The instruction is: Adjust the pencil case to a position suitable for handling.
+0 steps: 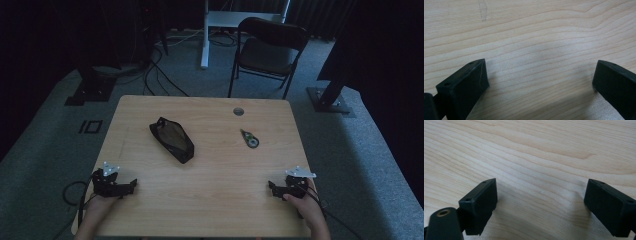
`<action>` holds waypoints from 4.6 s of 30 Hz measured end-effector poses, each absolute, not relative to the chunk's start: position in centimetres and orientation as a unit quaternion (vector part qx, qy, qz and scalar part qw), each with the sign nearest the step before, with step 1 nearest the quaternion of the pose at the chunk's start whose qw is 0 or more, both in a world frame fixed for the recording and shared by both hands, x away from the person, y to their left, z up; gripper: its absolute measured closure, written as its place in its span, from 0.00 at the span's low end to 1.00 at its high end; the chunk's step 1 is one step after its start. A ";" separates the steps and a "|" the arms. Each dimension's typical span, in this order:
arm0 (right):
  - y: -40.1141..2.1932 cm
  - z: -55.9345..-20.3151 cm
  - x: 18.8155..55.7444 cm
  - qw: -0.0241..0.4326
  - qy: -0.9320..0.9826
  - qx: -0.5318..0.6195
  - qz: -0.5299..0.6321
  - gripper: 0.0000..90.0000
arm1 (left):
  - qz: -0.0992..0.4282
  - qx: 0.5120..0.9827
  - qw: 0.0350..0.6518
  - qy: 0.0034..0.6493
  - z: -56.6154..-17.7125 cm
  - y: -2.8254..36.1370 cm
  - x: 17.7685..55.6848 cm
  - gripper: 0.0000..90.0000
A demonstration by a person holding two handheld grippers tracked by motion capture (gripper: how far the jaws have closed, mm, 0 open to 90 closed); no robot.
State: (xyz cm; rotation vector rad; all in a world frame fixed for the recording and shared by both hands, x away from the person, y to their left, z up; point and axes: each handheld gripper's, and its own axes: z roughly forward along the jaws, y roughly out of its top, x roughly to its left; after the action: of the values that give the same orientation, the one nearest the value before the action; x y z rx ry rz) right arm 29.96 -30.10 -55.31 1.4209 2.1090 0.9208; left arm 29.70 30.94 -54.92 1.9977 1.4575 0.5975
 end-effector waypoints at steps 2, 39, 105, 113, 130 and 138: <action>-30.1 -55.3 29.9 0.215 0.760 0.515 0.334 0.12 | 0.224 0.750 0.294 0.548 -54.9 30.9 29.7 0.00; -25.0 -53.0 32.2 0.216 0.782 0.462 0.358 0.15 | 0.225 0.751 0.294 0.547 -54.9 30.9 29.7 0.00; -7.1 -51.8 35.8 0.161 0.816 0.352 0.430 0.20 | 0.224 0.751 0.294 0.547 -54.9 30.9 29.7 0.00; -5.3 -51.4 36.2 0.169 0.805 0.360 0.440 0.20 | 0.224 0.751 0.294 0.547 -54.9 30.9 29.7 0.00; -2.9 -51.7 37.0 0.184 0.798 0.355 0.452 0.56 | 0.224 0.751 0.294 0.547 -54.9 30.9 29.7 0.00; -2.4 -52.2 37.5 0.185 0.806 0.355 0.436 0.62 | 0.224 0.750 0.294 0.548 -54.9 30.9 29.7 0.00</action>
State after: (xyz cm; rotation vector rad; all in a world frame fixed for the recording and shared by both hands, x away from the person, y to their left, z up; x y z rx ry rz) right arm 37.53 -2.42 -52.16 0.9999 2.2712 1.2280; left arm 29.70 30.94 -54.91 1.9978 1.4575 0.5970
